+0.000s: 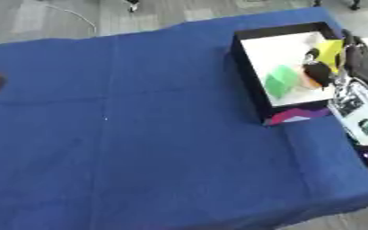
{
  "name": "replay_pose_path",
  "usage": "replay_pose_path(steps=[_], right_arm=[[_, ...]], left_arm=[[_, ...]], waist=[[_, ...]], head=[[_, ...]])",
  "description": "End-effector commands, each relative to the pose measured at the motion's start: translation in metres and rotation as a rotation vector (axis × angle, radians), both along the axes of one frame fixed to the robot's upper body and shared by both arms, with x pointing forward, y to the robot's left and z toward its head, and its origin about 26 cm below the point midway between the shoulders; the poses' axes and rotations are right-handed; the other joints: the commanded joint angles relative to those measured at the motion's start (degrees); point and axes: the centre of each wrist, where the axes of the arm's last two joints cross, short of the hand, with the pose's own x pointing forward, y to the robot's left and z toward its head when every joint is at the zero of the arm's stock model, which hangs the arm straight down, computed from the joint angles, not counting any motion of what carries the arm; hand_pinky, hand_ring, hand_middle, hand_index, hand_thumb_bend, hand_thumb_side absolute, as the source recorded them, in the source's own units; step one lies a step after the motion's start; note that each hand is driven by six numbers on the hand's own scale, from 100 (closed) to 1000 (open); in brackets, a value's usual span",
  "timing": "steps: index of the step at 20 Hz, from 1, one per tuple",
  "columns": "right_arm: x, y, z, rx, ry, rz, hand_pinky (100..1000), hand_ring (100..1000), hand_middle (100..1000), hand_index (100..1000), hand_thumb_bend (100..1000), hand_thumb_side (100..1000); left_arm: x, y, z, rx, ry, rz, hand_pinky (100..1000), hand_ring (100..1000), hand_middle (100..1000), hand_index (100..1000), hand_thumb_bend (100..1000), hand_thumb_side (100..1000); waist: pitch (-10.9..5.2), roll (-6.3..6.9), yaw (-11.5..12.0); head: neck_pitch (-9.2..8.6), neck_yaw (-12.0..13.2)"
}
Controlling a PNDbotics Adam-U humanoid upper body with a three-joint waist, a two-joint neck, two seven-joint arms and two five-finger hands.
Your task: Pick up the objects with one hand, pass them to the other hand, and then place them into the box on the other side of the table.
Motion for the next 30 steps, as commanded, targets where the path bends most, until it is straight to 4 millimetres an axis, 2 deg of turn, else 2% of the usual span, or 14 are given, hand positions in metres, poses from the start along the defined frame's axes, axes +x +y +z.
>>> replay_pose_path(steps=[1, 8, 14, 20, 24, 28, 30], right_arm=[[-0.006, 0.003, 0.033, -0.131, -0.053, -0.014, 696, 1000, 962, 1000, 100, 354], [-0.021, 0.024, 0.067, -0.258, -0.123, -0.005, 682, 977, 960, 1000, 100, 380], [-0.034, 0.040, 0.085, -0.293, -0.142, 0.032, 684, 970, 958, 1000, 100, 388], [-0.054, 0.077, 0.105, -0.328, -0.273, 0.188, 655, 962, 929, 1000, 100, 430], [-0.051, 0.105, 0.104, -0.361, -0.374, 0.369, 682, 953, 911, 1000, 100, 382], [-0.048, 0.140, 0.090, -0.372, -0.401, 0.594, 694, 952, 890, 1000, 100, 329], [-0.048, 0.154, 0.081, -0.359, -0.398, 0.672, 676, 953, 874, 1000, 100, 331]], left_arm=[[-0.002, 0.004, 0.008, 0.021, -0.027, 0.017, 775, 622, 496, 754, 938, 474], [-0.002, 0.004, 0.006, 0.032, -0.021, 0.026, 775, 623, 496, 755, 939, 475], [-0.002, 0.004, 0.006, 0.036, -0.020, 0.026, 775, 622, 496, 755, 938, 476], [-0.001, 0.001, -0.002, 0.041, 0.021, 0.005, 775, 620, 490, 756, 948, 477], [0.001, -0.001, -0.010, 0.060, 0.063, -0.011, 776, 620, 488, 760, 955, 480], [0.001, -0.002, -0.018, 0.073, 0.100, -0.015, 776, 620, 486, 760, 958, 480], [0.001, -0.002, -0.021, 0.079, 0.110, -0.016, 776, 620, 486, 760, 958, 481]], waist=[[-0.27, 0.21, -0.08], [-0.38, 0.15, -0.35], [-0.54, 0.13, -0.57], [-0.52, 0.12, -1.03], [-0.76, 0.10, -1.06], [-1.18, -0.24, -1.75], [-1.32, -0.29, -1.96]], head=[[-0.15, -0.09], [-0.15, 0.01], [-0.15, 0.02], [-0.15, 0.57], [-0.15, 2.10], [-0.15, 4.19], [-0.15, 6.34]])
